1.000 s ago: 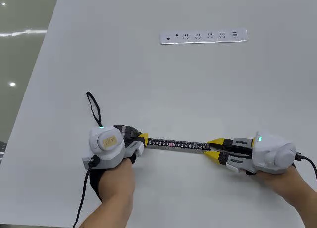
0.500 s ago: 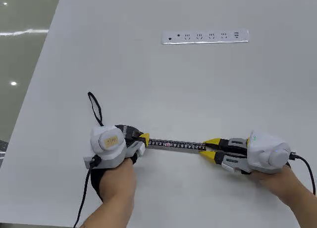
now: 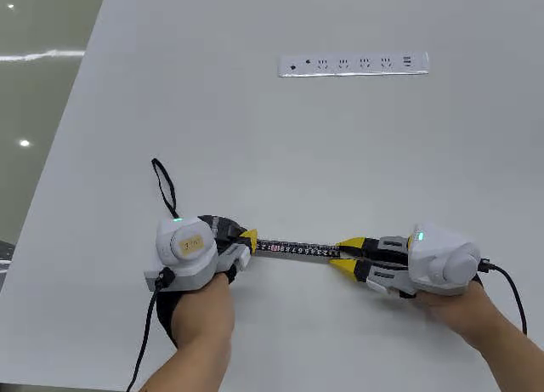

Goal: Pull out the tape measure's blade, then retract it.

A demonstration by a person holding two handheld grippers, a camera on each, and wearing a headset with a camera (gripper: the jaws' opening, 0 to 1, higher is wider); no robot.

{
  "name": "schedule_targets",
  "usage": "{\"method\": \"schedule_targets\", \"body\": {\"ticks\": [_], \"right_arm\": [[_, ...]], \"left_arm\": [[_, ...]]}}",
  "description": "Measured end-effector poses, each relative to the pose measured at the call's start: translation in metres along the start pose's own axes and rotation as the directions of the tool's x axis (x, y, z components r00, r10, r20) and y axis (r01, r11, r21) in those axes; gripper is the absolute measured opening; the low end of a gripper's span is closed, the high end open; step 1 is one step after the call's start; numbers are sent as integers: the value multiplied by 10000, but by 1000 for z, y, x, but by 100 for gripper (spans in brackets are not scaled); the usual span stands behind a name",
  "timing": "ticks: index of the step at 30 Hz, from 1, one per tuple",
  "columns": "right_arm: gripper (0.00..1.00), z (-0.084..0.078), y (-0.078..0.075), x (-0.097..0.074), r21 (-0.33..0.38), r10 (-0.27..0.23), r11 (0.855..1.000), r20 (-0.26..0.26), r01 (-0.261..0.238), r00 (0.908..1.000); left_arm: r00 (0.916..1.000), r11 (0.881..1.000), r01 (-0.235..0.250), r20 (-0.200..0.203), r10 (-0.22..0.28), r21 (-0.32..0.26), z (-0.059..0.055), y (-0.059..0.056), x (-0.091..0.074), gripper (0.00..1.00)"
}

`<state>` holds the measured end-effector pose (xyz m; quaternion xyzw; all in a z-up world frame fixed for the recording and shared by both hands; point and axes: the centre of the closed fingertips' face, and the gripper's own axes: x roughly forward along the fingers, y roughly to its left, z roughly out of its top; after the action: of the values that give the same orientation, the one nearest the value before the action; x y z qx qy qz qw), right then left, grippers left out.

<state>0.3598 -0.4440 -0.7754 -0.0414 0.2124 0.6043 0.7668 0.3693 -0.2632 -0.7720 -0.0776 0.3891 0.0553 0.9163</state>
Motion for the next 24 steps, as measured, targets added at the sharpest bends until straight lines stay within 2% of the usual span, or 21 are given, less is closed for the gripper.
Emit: {"method": "schedule_targets", "body": {"ticks": [24], "right_arm": [[12,7,7,24,13,254,9997,19,-254,9997]], "left_arm": [[10000,10000,30,-14,-30,-38,0,-1,0,70]]}}
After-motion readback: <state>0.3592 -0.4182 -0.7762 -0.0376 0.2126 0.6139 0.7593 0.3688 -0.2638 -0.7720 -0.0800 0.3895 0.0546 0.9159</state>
